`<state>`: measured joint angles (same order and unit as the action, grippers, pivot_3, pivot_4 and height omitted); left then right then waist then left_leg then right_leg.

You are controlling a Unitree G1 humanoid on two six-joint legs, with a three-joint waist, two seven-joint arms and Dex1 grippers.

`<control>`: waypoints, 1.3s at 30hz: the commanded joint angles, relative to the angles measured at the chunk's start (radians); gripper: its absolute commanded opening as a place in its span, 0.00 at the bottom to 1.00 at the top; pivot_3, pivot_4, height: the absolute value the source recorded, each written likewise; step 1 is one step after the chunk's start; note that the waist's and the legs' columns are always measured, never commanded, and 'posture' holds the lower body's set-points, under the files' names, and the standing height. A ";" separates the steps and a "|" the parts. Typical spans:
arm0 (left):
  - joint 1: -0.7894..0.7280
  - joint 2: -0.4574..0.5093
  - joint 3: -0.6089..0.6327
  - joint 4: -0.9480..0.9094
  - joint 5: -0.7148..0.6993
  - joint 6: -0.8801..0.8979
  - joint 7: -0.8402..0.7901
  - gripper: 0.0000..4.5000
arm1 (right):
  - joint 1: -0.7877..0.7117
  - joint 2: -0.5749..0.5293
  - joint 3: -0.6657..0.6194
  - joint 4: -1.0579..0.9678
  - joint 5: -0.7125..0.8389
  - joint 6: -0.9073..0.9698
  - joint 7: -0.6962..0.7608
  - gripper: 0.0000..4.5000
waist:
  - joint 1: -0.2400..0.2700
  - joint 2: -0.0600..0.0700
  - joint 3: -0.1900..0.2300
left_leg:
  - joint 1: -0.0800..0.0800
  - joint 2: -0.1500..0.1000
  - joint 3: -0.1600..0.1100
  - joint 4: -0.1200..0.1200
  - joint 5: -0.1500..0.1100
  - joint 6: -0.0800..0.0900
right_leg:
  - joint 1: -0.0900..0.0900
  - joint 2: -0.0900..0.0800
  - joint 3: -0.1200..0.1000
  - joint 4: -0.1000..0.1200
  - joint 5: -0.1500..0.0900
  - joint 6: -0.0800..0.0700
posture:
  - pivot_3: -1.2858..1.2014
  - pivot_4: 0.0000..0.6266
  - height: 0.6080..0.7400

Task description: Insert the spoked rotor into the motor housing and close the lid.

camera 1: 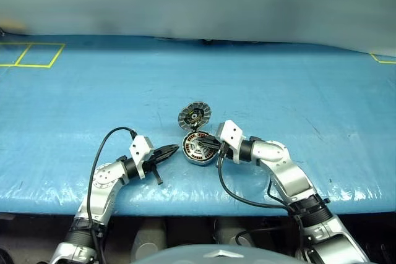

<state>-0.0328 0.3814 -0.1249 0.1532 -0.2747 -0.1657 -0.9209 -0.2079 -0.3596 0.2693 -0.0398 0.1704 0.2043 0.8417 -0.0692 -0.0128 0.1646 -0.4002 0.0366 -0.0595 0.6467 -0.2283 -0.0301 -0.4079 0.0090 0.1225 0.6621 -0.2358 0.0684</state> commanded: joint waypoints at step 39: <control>0.061 0.000 0.027 -0.060 0.002 -0.046 0.062 0.00 | -0.437 -0.090 0.057 0.242 -0.059 -0.079 0.379 0.01 | -0.001 0.002 0.002 | -0.005 0.000 -0.001 -0.001 -0.001 0.001 | -0.005 0.000 -0.001 -0.001 0.002 0.005 | 0.52 0.24 1.00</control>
<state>0.0288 0.3778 -0.1149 0.1244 -0.2743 -0.1892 -0.8604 -0.6494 -0.4397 0.3281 0.2626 0.1043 0.1360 1.2042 -0.0701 -0.0103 0.1670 -0.4051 0.0366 -0.0602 0.6456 -0.2297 -0.0289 -0.4126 0.0087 0.1213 0.6615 -0.2339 0.0734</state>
